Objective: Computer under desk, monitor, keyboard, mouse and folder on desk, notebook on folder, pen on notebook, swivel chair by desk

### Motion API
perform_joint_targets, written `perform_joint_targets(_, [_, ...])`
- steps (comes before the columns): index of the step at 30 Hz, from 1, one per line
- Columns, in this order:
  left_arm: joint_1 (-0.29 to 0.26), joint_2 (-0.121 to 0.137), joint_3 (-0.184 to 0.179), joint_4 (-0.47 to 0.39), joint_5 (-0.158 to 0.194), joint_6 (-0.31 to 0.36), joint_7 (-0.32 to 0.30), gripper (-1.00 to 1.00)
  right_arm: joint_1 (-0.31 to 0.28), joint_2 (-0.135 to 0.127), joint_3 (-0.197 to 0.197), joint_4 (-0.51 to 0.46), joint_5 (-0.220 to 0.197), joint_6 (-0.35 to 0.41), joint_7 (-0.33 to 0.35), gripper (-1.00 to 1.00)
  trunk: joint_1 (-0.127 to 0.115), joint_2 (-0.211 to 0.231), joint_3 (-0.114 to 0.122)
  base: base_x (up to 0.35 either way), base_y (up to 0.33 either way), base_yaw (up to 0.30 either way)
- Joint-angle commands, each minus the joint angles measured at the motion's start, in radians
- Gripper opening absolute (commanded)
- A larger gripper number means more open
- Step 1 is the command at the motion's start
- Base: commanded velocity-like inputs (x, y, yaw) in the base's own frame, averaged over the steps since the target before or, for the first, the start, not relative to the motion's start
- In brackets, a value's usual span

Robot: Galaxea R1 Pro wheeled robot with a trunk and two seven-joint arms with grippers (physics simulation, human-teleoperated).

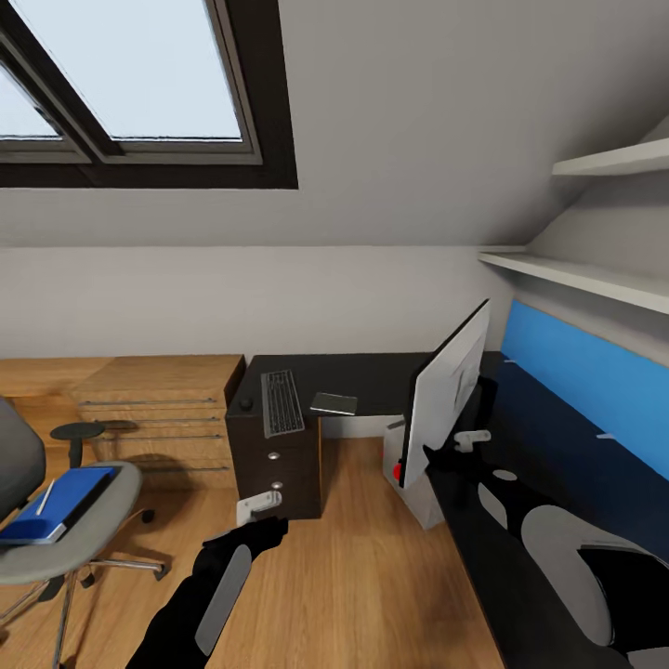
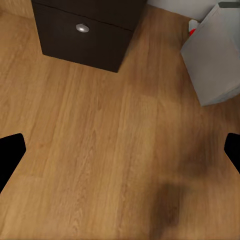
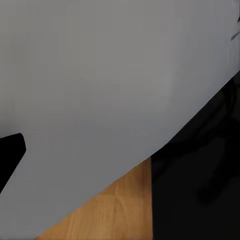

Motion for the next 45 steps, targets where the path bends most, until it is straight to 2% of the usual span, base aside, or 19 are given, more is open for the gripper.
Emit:
perform_joint_targets(1, [-0.001,0.0,-0.002,-0.001,0.011,0.002,0.01,1.0,-0.001,-0.001,-0.002,0.001,0.001,-0.004,0.005,1.0,0.0,-0.002,-0.002,0.0,0.0,0.012])
perform_joint_targets(4, [-0.001,0.0,-0.002,-0.001,0.011,0.002,0.01,1.0,-0.001,-0.01,-0.001,0.0,0.004,-0.039,0.014,1.0,0.0,-0.002,-0.002,0.0,0.0,0.003])
perform_joint_targets(6, [-0.001,0.0,-0.002,-0.001,0.011,0.002,0.01,1.0,-0.001,-0.017,-0.004,-0.002,0.004,-0.04,-0.018,1.0,0.0,-0.002,-0.002,0.0,0.0,0.0])
perform_joint_targets(7, [-0.001,-0.001,-0.002,-0.002,0.011,0.002,0.01,1.0,-0.001,-0.052,-0.019,-0.002,0.002,-0.04,-0.172,1.0,0.0,-0.002,-0.002,0.0,0.0,0.0])
perform_joint_targets(8, [-0.001,-0.001,-0.002,-0.002,0.011,0.002,0.01,1.0,-0.001,-0.057,-0.029,-0.002,0.001,-0.04,-0.215,1.0,0.0,-0.002,-0.002,0.0,0.0,0.0])
perform_joint_targets(14, [-0.001,-0.001,-0.004,-0.005,0.011,0.002,0.011,1.0,-0.001,-0.059,-0.071,0.001,0.005,-0.039,-0.324,1.0,0.0,-0.002,-0.002,0.0,0.0,0.0])
perform_joint_targets(21, [-0.001,-0.001,-0.004,-0.007,0.011,0.001,0.011,1.0,-0.001,-0.052,-0.078,-0.002,0.001,-0.048,-0.422,1.0,0.0,-0.002,-0.002,0.0,0.0,0.0])
perform_joint_targets(24, [-0.001,-0.001,-0.004,-0.009,0.011,0.0,0.011,1.0,-0.001,-0.046,-0.08,-0.002,0.001,-0.078,-0.436,1.0,0.0,-0.002,-0.002,0.0,0.0,0.0])
perform_joint_targets(25, [-0.001,0.0,-0.004,-0.012,0.011,0.0,0.011,1.0,-0.001,-0.033,-0.078,0.001,0.004,-0.122,-0.442,1.0,0.0,-0.002,-0.002,0.0,0.0,0.0])
perform_joint_targets(29, [-0.001,0.0,-0.003,-0.026,0.011,0.001,0.011,1.0,-0.001,-0.026,-0.076,0.002,0.006,-0.13,-0.443,1.0,0.0,-0.002,-0.002,0.0,0.0,0.0])
perform_joint_targets(36, [-0.001,0.0,-0.004,-0.04,0.011,0.002,0.009,1.0,-0.001,0.004,-0.076,0.002,0.012,-0.146,-0.445,1.0,0.0,-0.002,-0.002,0.0,0.0,0.0])
perform_joint_targets(39, [-0.001,-0.001,-0.004,-0.069,0.012,0.004,0.008,1.0,-0.001,0.005,-0.076,0.003,0.012,-0.146,-0.446,1.0,0.0,-0.002,-0.002,0.0,0.0,0.0])
perform_joint_targets(42, [-0.001,-0.003,-0.003,-0.114,0.014,0.008,0.016,1.0,-0.001,0.004,-0.076,0.003,0.011,-0.144,-0.45,1.0,0.012,-0.023,-0.011,0.0,0.0,0.0])
perform_joint_targets(45, [-0.001,-0.004,-0.002,-0.122,0.016,0.008,0.035,1.0,-0.001,0.004,-0.076,0.003,0.011,-0.145,-0.45,1.0,0.023,-0.044,-0.021,0.0,0.0,0.0])
